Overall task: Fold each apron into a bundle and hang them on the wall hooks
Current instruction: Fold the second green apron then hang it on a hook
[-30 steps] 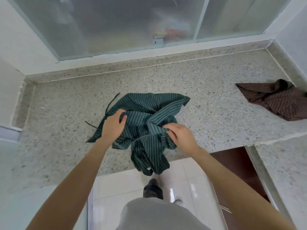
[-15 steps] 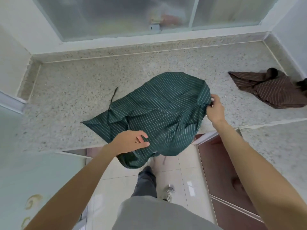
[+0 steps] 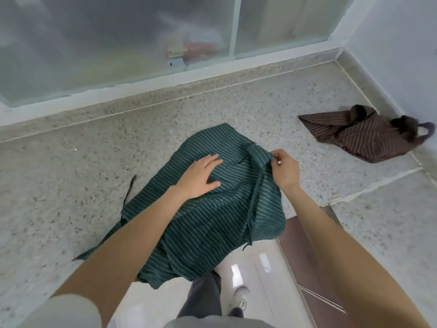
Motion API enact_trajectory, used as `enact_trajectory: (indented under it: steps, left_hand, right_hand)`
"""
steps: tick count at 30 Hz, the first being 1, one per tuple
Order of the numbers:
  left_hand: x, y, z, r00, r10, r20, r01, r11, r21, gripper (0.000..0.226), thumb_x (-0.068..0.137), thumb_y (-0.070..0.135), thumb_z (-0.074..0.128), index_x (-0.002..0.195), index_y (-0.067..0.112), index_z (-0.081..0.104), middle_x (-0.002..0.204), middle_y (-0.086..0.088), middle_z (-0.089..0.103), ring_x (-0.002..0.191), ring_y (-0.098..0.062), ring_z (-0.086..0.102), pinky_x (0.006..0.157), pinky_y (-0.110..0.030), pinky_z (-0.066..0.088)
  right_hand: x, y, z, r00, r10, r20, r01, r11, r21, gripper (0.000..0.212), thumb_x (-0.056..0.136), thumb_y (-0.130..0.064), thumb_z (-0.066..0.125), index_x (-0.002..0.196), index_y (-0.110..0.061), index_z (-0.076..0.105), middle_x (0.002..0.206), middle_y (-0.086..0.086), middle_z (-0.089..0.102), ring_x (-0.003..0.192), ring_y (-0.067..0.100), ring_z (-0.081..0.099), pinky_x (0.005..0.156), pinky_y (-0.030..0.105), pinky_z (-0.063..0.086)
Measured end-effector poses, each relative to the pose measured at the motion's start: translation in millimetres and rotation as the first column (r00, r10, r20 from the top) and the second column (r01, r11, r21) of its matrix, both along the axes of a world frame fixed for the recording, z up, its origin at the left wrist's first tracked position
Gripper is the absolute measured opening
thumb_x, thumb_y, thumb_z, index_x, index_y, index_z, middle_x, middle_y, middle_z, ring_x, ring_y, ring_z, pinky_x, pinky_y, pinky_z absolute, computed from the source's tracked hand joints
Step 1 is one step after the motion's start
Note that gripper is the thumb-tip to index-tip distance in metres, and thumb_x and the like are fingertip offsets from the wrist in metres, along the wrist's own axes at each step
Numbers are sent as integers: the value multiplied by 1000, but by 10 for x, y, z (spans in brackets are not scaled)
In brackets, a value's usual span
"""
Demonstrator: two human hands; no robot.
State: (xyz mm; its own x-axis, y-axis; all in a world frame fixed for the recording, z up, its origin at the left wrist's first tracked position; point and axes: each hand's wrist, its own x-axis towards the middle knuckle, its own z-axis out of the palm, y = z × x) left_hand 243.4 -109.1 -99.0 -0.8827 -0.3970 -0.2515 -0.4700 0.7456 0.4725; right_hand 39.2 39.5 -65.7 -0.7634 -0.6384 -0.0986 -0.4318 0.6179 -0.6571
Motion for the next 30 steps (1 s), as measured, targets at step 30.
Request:
enact_trajectory:
  steps: [30]
  left_hand:
    - [1392,-1922,-374,806,577,-135,-592,777,-212,45,93,26,51,136,15,44,139,-10,42,126,-31,38,102,-49,38]
  right_hand:
    - [768,-2934,-470,726,444,-526,-478,875,79,32,81,-10,43,108,-9,61,107,16,58,95,33,53,78,41,44]
